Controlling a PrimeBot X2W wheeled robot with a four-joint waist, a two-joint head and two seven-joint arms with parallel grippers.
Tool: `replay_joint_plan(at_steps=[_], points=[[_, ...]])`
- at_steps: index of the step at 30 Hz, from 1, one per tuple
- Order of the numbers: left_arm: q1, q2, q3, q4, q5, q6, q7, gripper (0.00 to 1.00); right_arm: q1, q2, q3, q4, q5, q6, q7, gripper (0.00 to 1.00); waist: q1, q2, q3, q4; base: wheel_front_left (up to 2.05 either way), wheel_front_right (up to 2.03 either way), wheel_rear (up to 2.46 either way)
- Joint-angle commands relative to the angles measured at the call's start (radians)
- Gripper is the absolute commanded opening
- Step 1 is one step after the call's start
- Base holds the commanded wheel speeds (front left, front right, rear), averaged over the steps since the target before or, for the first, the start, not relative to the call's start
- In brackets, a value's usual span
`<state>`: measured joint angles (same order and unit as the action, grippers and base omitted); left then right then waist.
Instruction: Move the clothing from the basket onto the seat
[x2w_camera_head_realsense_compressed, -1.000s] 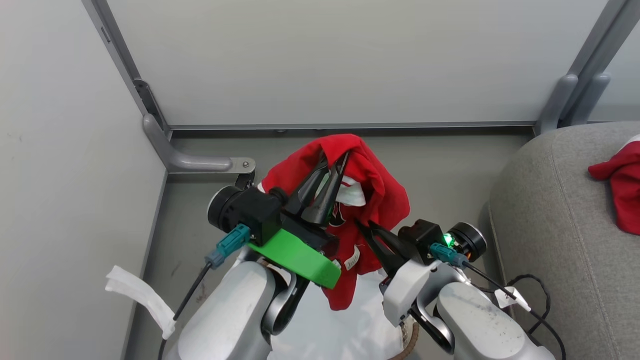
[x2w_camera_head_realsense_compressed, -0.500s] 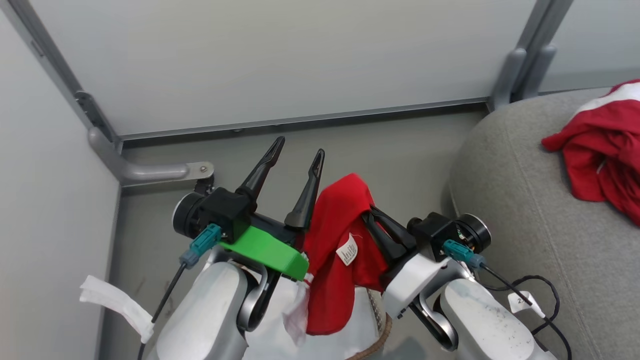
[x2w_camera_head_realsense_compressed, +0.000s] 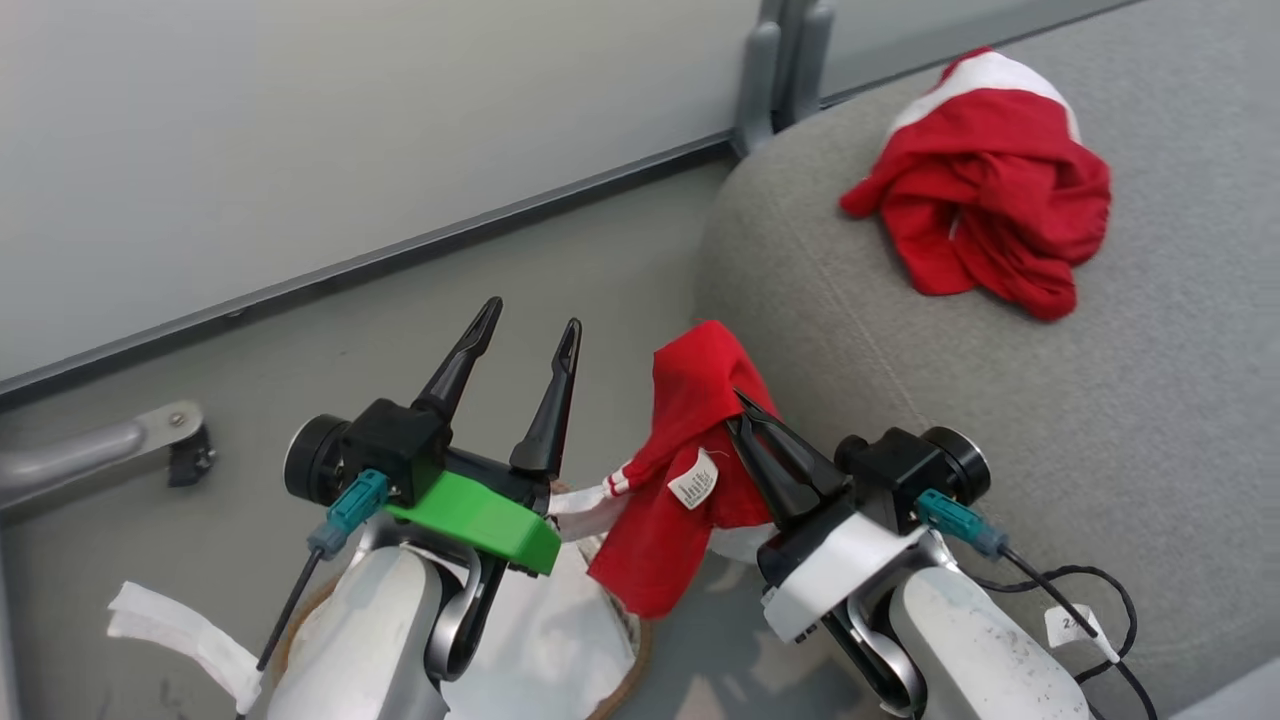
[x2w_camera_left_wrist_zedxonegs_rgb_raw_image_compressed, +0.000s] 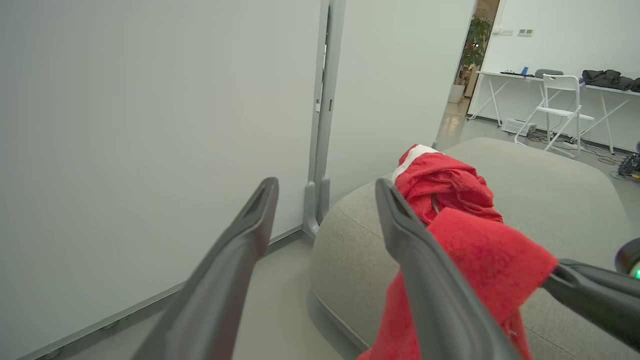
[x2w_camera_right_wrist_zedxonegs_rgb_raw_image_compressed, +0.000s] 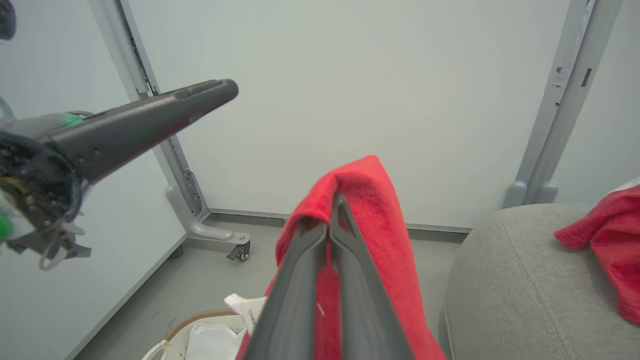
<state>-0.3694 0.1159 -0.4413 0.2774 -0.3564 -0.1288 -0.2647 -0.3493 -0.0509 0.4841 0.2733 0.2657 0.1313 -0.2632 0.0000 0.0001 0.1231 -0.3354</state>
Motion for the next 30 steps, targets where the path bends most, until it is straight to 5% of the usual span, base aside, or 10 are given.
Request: replay_joint_plan(at_steps=[1, 18, 27, 30], points=[[0.016, 0.010, 0.009, 0.001, 0.009, -0.002, 0.001, 1.00, 0.014, 0.000, -0.002, -0.012, 0.008, -0.001, -0.002, 0.00, 0.0000, -0.0001, 0.043, -0.161, 0.00, 0.00, 0.00], [-0.053, 0.027, -0.111, 0.041, -0.035, -0.002, 0.001, 1.00, 0.079, 0.000, -0.165, -0.163, -0.064, -0.001, -0.002, 0.00, 0.0000, -0.0001, 0.091, -0.216, 0.04, 0.04, 0.04], [-0.027, 0.053, -0.115, 0.011, -0.043, -0.002, 0.001, 1.00, -0.187, -0.002, -0.327, -0.205, -0.236, -0.001, -0.002, 0.00, 0.0000, -0.0001, 0.128, -0.215, 0.05, 0.05, 0.05], [-0.021, 0.066, -0.113, 0.002, -0.042, -0.002, 0.001, 1.00, -0.325, -0.047, -0.355, -0.174, -0.303, -0.001, -0.002, 0.00, 0.0000, -0.0001, 0.149, -0.213, 0.00, 0.00, 0.00]])
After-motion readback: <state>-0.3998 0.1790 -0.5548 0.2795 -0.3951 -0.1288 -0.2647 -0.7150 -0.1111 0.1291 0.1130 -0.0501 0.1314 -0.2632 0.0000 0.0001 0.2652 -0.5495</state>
